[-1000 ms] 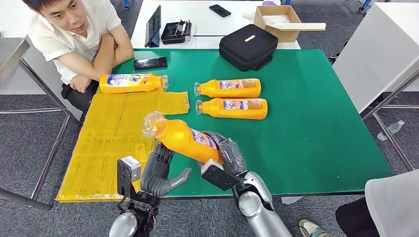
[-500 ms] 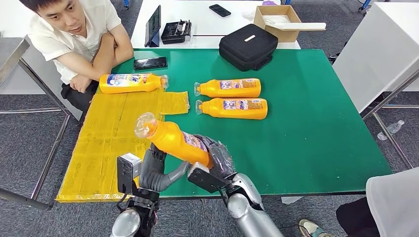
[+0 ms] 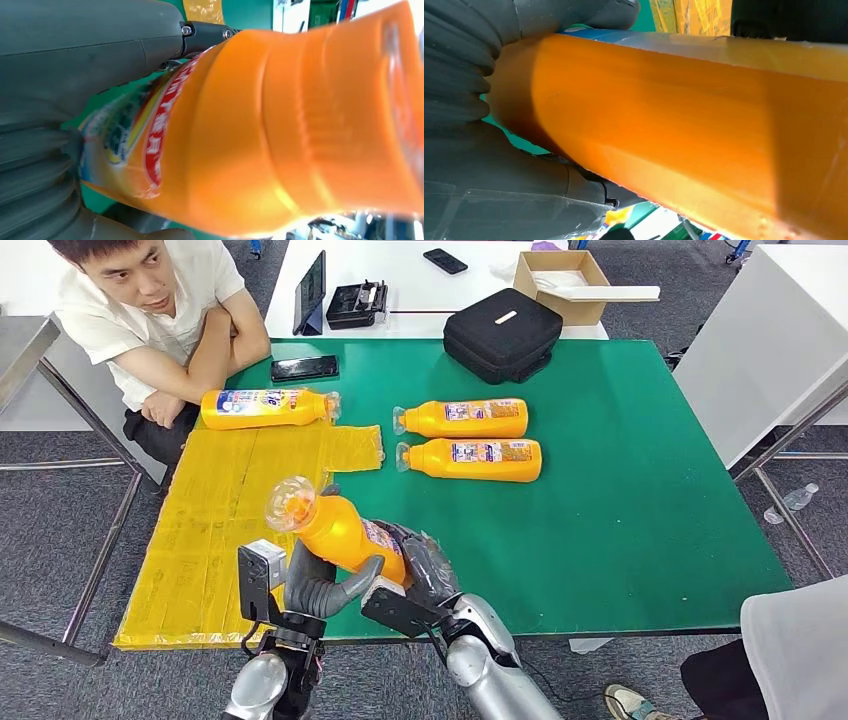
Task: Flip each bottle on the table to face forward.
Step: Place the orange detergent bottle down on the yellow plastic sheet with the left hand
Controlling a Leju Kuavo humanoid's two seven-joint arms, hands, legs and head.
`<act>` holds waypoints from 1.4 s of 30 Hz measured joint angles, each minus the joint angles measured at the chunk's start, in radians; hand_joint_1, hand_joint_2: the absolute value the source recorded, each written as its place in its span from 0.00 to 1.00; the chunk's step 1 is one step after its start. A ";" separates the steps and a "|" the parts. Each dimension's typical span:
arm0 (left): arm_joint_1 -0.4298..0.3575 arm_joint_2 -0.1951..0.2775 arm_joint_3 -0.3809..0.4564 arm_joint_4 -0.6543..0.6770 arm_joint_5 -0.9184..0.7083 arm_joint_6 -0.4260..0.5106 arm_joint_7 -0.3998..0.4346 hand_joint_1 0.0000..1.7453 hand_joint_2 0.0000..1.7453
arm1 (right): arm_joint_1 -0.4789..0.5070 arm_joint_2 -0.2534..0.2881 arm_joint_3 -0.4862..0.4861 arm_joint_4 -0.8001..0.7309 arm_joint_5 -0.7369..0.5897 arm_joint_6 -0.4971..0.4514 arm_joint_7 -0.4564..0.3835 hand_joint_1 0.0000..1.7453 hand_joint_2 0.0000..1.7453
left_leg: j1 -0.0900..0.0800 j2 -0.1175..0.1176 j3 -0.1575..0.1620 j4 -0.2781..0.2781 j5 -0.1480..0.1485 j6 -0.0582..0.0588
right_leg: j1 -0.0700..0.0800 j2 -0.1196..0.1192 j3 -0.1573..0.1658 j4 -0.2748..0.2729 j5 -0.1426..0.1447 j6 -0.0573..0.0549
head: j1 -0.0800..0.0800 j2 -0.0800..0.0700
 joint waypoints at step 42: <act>-0.030 -0.005 -0.004 0.027 0.037 -0.060 -0.034 1.00 1.00 | -0.044 -0.008 -0.014 0.120 -0.353 0.131 -0.048 0.00 1.00 | 0.000 0.000 0.000 0.000 0.000 0.000 | 0.000 0.000 0.000 0.000 0.000 0.000 | 0.000 0.000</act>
